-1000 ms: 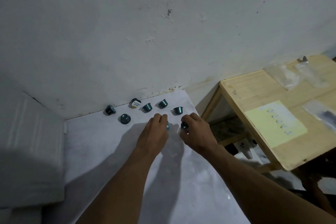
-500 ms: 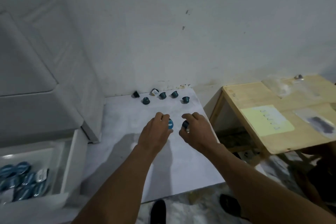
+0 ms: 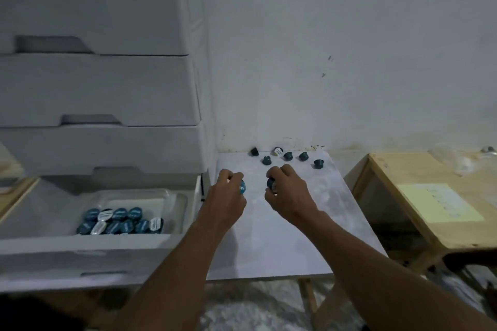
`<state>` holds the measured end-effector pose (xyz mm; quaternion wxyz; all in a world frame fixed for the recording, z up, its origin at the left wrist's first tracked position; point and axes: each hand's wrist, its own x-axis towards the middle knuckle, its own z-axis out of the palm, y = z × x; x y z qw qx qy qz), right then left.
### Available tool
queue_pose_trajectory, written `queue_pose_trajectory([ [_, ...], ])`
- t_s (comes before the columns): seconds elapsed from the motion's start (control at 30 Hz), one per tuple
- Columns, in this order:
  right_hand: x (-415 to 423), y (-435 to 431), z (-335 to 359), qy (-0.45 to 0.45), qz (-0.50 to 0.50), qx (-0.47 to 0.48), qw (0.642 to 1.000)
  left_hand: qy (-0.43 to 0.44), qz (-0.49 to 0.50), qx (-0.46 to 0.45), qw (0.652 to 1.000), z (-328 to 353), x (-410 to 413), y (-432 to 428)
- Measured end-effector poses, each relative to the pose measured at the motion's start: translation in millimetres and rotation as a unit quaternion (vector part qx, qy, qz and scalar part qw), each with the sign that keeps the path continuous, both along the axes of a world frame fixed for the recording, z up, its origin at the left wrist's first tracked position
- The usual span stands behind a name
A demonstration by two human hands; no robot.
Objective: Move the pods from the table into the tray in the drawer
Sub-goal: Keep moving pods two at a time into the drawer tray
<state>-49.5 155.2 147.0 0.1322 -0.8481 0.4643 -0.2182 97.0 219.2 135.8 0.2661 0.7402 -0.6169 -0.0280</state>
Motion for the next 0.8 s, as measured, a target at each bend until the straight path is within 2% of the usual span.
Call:
queue_pose_trajectory([
  [0.17, 1, -1, 2, 0.002, -0.004, 0.004, 1.0, 0.018, -0.006, -0.002, 1.0, 6, 1, 1],
  [0.37, 68, 57, 5, -0.004, 0.007, 0.0, 1.0, -0.001, 0.003, 0.011, 1.0, 6, 69, 63],
  [0.53, 111, 90, -3, -0.003, 0.03, 0.033, 0.999, 0.017, 0.018, 0.011, 1.0, 0, 113, 97],
  [0.8, 163, 89, -8, 0.009, 0.053, 0.022, 0.998, 0.018, 0.067, 0.023, 0.997, -4, 159, 105],
])
